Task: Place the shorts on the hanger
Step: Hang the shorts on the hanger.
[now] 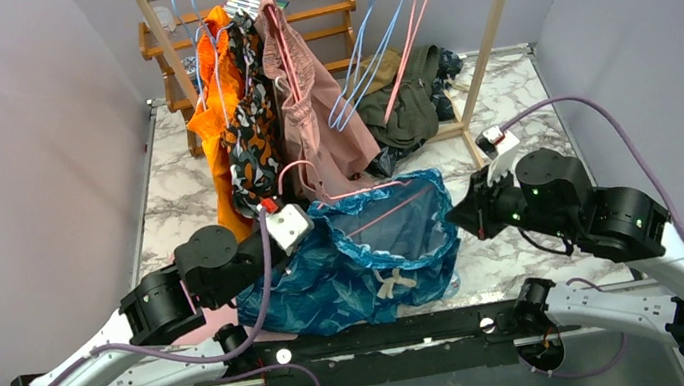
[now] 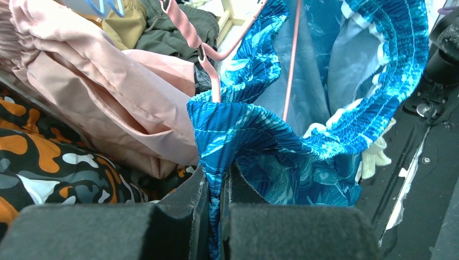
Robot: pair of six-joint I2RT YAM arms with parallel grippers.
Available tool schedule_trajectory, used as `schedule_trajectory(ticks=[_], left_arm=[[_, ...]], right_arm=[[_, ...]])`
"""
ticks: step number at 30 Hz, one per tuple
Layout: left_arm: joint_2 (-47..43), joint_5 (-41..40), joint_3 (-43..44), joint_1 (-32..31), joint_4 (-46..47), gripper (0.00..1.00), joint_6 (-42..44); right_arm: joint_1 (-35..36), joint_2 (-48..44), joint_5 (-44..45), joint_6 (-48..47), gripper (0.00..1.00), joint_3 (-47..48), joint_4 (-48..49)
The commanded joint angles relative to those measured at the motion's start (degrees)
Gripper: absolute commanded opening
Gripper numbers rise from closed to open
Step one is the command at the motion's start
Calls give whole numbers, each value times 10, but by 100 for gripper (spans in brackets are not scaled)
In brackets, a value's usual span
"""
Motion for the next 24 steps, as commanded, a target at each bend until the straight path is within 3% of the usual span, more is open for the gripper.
schedule_trajectory(ticks=[1, 7, 11, 18, 24], left_arm=[[-13, 5, 26, -1, 49, 0, 0], [-2, 2, 25, 0, 25, 0, 9], [10, 21, 21, 0, 3, 0, 9], [34, 132, 20, -1, -14, 0, -1], [43, 207, 26, 0, -14, 0, -13]], right_arm=[[4, 3, -116, -41, 1, -9, 63], [4, -25, -130, -42, 1, -3, 119], [3, -54, -64, -24, 1, 10, 142], [4, -59, 88, 16, 1, 31, 113], [4, -34, 90, 22, 1, 29, 105]])
